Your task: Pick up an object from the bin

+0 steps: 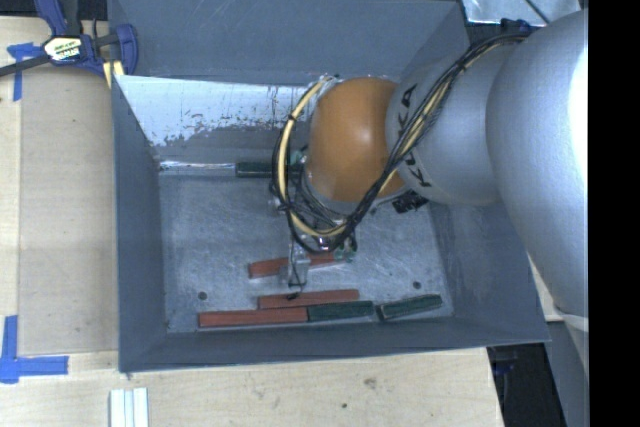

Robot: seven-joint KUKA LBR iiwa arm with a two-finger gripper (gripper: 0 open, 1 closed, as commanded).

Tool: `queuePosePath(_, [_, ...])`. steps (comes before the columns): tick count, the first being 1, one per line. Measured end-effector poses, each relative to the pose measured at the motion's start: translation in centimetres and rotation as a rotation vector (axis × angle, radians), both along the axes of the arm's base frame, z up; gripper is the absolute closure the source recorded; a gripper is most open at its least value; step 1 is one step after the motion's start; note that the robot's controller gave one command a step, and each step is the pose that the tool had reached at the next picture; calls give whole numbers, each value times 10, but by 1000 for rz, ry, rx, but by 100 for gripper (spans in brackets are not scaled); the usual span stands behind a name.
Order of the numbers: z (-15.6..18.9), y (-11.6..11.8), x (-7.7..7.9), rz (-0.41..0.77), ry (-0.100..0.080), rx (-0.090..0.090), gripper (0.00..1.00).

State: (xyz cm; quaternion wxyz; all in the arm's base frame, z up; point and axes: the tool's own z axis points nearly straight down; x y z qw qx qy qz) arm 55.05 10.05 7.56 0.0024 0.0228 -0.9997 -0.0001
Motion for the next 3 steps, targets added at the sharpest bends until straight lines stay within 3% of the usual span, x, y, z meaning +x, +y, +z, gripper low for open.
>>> queuePosePath(1, [5,0,2,-2,-6,1,100])
queuePosePath(2, [5,0,2,-2,-8,1,0])
queuePosePath(3, [-4,14,-48,155,-16,1,0])
